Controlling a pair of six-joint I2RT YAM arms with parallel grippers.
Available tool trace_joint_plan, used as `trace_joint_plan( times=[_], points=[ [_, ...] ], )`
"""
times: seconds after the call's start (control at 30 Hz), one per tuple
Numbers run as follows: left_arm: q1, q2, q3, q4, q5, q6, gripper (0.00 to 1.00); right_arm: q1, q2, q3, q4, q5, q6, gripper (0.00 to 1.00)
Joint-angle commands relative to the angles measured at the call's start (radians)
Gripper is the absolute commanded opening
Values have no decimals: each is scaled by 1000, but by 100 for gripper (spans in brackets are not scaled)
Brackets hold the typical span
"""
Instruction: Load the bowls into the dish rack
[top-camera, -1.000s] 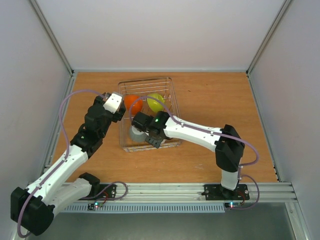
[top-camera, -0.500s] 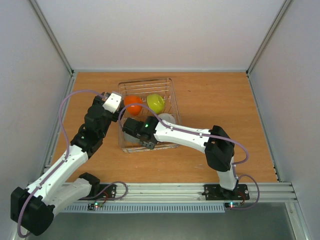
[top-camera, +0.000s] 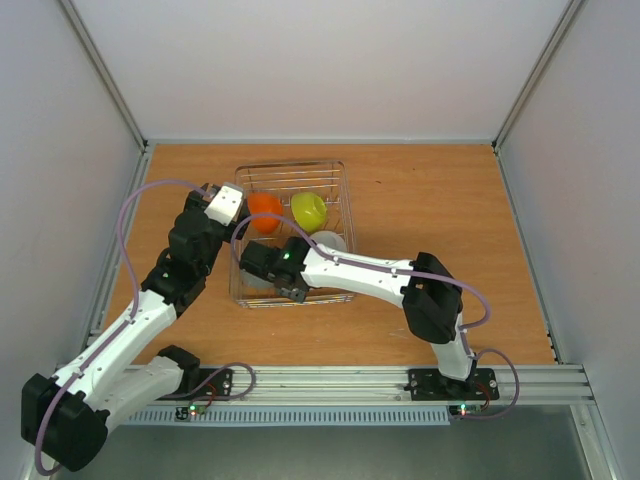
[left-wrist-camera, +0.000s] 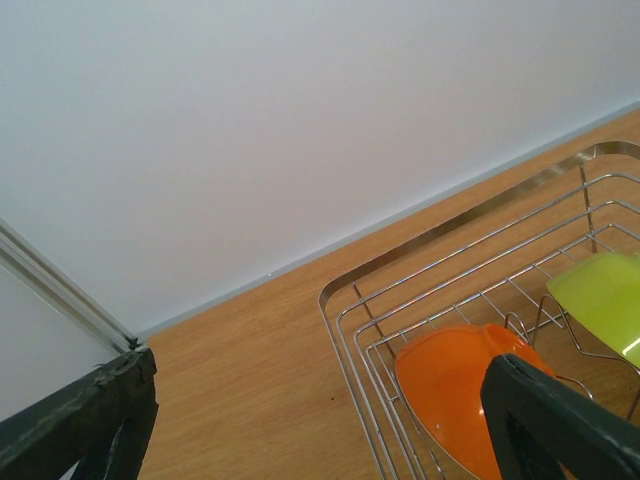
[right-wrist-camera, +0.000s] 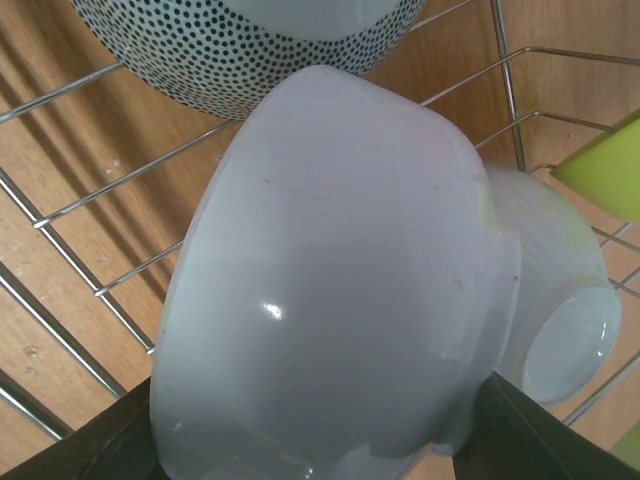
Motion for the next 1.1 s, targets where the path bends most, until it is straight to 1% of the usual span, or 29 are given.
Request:
trace_joint_plan(
  times=[0.0,0.03,0.07,0.13,0.17,0.2,0.23,0.27,0.37,0.43,0.57,0.77,1.07],
  points=[
    [-1,-1,-14,71,-16,-1,88,24,52,-26,-81,49,17,1],
    [-1,-1,-14,71,-18,-1,89,25,59,-25,-87,60,23,3],
    [-1,-1,-15,72,-19,-2,89,25,68,-21,-94,71,30,9],
    [-1,0,-14,71,-20,0,89,25,85,-12,-108,84,45,39],
    [-1,1,-14,71,-20,0,89,25,87,-10,-108,89,51,50],
    [-1,3,-14,73,-21,1,89,25,87,-11,-104,88,53,65],
    [-1,3,-15,75,-23,2,89,25,86,-12,-102,85,51,76],
    [-1,3,-15,76,-25,3,89,25,84,-14,-101,80,51,84],
    [-1,3,-17,82,-31,8,89,24,71,-20,-98,73,50,97],
    [-1,2,-19,86,-32,11,89,25,58,-24,-100,67,52,99],
    [-1,2,-19,87,-30,13,89,25,8,-44,-79,30,55,99],
    [-1,-2,-20,90,-34,16,89,25,-55,-70,-37,-95,40,99],
    [-1,-13,-22,92,-43,19,91,25,-66,-68,-17,-253,21,99]
  ],
)
